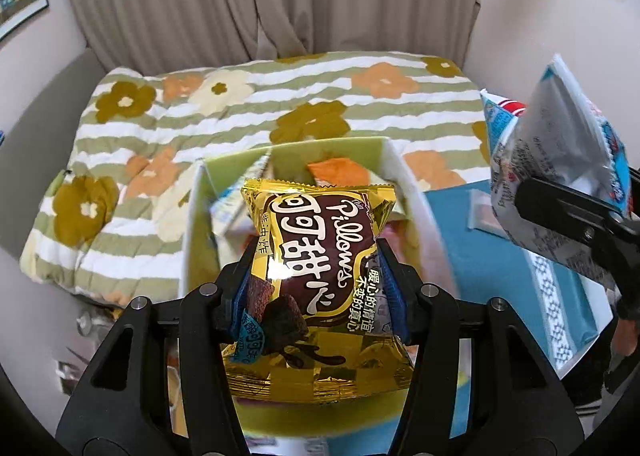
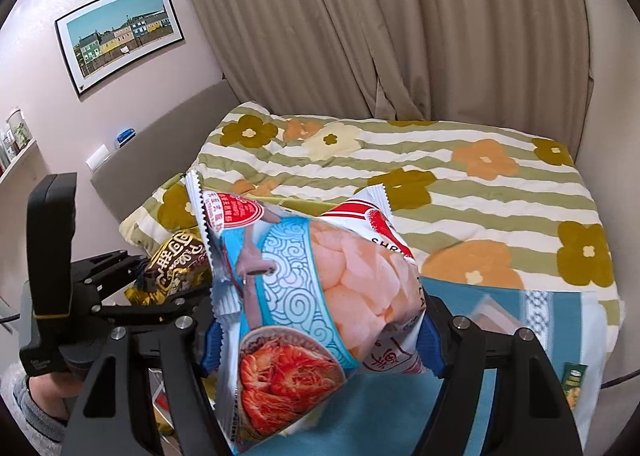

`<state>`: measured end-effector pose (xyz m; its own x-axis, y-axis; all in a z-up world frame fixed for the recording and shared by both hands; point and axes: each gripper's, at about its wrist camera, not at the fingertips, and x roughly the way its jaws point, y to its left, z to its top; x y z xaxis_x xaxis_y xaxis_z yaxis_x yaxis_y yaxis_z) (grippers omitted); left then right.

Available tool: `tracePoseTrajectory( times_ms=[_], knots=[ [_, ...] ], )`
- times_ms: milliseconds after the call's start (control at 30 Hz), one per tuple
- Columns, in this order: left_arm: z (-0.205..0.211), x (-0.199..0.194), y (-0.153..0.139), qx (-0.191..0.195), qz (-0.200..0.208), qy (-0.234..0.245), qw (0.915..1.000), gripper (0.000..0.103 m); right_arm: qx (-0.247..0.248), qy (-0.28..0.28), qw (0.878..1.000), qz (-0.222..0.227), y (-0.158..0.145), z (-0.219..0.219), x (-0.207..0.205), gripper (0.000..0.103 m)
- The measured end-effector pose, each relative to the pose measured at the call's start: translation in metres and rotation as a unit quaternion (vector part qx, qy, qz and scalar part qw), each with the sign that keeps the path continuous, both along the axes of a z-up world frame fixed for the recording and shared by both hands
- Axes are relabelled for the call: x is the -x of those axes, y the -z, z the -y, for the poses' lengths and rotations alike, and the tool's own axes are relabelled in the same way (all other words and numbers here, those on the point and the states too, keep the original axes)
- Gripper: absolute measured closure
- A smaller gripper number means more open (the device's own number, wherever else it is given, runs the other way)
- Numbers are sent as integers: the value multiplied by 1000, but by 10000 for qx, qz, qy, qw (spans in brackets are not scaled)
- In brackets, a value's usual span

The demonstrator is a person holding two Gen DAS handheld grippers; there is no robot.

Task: Organize snacks
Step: 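Carry both bags over the box and release them inside, then move both grippers toward the wrapped cake and green cracker packet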

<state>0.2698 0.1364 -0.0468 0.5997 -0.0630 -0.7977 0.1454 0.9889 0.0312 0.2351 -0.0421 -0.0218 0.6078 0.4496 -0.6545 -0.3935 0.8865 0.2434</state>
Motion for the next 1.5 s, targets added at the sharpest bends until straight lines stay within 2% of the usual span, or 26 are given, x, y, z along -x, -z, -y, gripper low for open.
tracePoseTrajectory(
  times_ms=[100,133,167,200,233,300,400,500,833,900,1000,1100,1233,1500],
  knots=[
    [-15,-20,10,4,-128,75,9999,50,38,83,9999,-44,3,-17,-9,33],
    [-20,-26,14,-19,-186,105,9998,40,51,126,9999,-72,5,-22,-14,33],
    [-24,-31,18,-65,-222,91,9997,15,62,169,9998,-110,7,-27,-18,33],
    [-30,-34,21,-65,-207,59,9997,3,70,205,9997,-140,9,-29,-21,33],
    [-35,-34,23,8,-161,69,9998,0,82,246,9995,-168,11,-32,-23,33],
    [-46,-33,28,166,-220,117,9996,1,95,313,9992,-209,13,-35,-25,33],
    [-58,-26,36,92,-260,90,9996,1,109,418,9986,-300,19,-40,-27,32],
    [-70,-17,40,191,-321,69,9993,1,88,477,9981,-374,23,-44,-25,32],
    [-95,11,31,231,-208,-69,9995,1,350,303,9976,-515,23,-82,-24,27],
    [-100,14,31,213,-201,-128,9995,1,324,268,9976,-550,28,-89,-26,13],
    [-105,20,37,181,-283,-192,9993,1,21,240,9986,-481,36,-89,-25,1],
    [-106,25,45,218,-388,-203,9988,1,-117,365,9980,-493,42,-86,-19,1],
    [-100,29,48,209,-430,-139,9988,1,7,432,9982,-420,42,-83,-9,1],
    [-91,39,35,109,-273,-127,9995,1,99,510,9981,-340,30,-75,3,1]
  ],
)
